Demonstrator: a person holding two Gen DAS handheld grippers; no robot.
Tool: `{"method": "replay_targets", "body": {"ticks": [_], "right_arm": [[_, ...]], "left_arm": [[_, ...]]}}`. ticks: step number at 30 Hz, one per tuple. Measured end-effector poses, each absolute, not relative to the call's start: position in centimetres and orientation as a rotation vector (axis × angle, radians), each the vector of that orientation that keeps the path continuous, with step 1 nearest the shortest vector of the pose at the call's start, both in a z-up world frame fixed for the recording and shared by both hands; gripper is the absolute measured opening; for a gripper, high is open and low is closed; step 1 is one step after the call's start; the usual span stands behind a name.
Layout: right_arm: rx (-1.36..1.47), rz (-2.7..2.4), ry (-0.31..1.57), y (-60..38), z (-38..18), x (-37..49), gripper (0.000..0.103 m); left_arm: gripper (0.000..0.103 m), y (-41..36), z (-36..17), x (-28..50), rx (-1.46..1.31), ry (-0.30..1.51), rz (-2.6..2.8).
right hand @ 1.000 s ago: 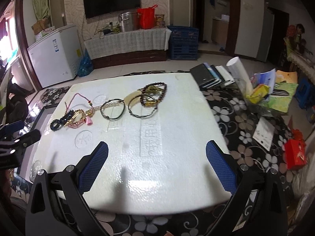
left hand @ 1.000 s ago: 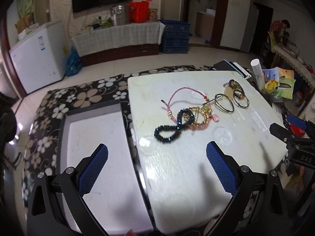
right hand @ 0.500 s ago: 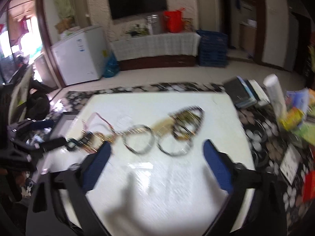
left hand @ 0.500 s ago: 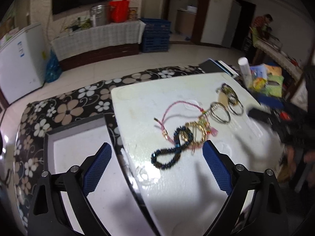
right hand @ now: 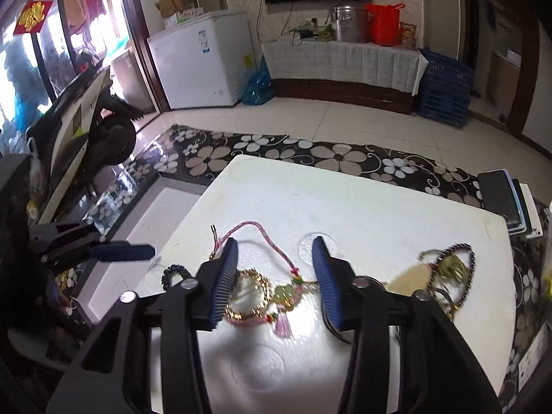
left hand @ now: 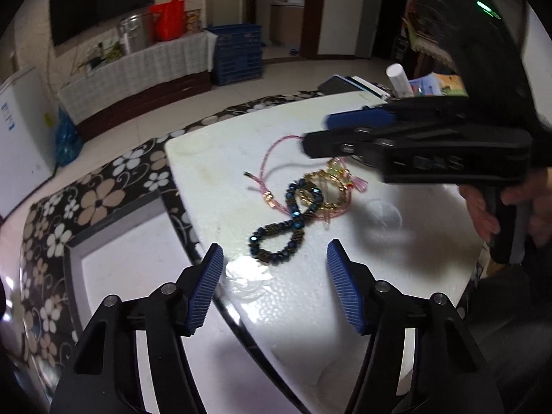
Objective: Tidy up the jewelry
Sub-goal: 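Grasp the black beaded bracelet with the left tool while the right tool grasps the pink string bracelet, then carry both bracelets into the white box and open both tools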
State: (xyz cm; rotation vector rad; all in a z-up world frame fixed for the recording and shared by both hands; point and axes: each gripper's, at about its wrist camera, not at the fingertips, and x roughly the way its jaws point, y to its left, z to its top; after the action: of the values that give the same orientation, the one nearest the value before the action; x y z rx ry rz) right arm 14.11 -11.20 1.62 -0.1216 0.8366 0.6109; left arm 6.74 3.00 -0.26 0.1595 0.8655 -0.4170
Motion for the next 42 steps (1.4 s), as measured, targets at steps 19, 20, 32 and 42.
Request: {"method": "replay_targets", "body": {"ticks": [19, 20, 32, 42], "right_arm": [[-0.017, 0.614, 0.82, -12.0, 2.9, 14.2, 0.003], [-0.012, 0.614, 0.818, -12.1, 3.0, 14.2, 0.003], [0.049, 0.601, 0.737, -13.5, 5.2, 13.4, 0.003], [0.08, 0.608, 0.67, -13.9, 7.0, 12.3, 0.003]], "left_arm": [[0.028, 0.8, -0.9, 7.3, 0.26, 0.793, -0.475], [0.024, 0.8, -1.0, 7.4, 0.266, 0.794, -0.472], [0.007, 1.4, 0.9, 6.7, 0.195, 0.752, -0.514], [0.007, 2.0, 3.4, 5.5, 0.149, 0.688, -0.535]]}}
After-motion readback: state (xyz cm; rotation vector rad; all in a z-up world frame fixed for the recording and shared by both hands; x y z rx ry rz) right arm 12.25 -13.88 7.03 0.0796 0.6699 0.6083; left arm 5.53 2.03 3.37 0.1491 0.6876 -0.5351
